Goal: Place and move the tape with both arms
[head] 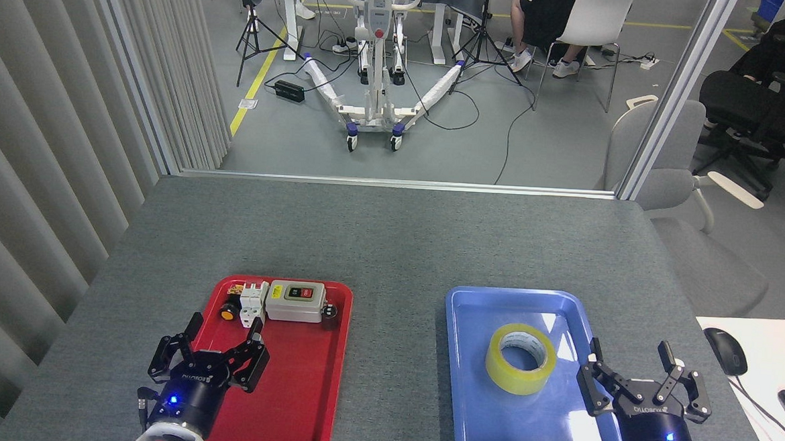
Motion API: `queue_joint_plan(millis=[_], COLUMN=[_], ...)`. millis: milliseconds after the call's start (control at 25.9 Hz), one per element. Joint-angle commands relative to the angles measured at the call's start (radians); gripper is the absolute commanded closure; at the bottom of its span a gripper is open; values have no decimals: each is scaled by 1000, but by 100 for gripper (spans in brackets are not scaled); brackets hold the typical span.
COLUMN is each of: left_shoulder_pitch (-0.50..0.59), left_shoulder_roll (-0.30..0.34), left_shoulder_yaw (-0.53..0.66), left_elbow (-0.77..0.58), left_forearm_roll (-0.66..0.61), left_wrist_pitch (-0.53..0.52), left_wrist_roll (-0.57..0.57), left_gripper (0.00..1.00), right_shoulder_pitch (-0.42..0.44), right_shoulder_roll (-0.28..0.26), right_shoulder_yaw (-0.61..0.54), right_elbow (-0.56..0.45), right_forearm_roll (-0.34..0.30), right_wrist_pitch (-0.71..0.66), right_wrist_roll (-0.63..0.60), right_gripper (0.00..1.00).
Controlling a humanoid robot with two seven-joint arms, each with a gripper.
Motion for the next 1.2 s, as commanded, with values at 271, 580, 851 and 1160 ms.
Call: queue_joint_plan(millis=[271, 580, 851, 1160], left_shoulder_pitch=[1, 10, 9, 12], left_shoulder_roll=[8, 8, 8, 8], left_shoulder_yaw=[3, 3, 4, 4], left_elbow=[0, 0, 0, 0], left_forearm_roll=[0, 0, 0, 0], left_wrist_pitch=[0, 1, 1, 1], left_wrist_roll=[2, 2, 2, 2], left_gripper=[0, 0, 0, 0], right_shoulder_pitch=[66, 69, 66, 67], right_shoulder_roll=[12, 65, 93, 105], right_shoulder_yaw=[5, 4, -10, -10], right_elbow=[-40, -37, -37, -31], right_forearm_roll=[-2, -2, -5, -5], right_wrist_pitch=[-4, -22, -21, -16], right_wrist_roll=[6, 1, 1, 3], right_gripper=[1, 1, 1, 1])
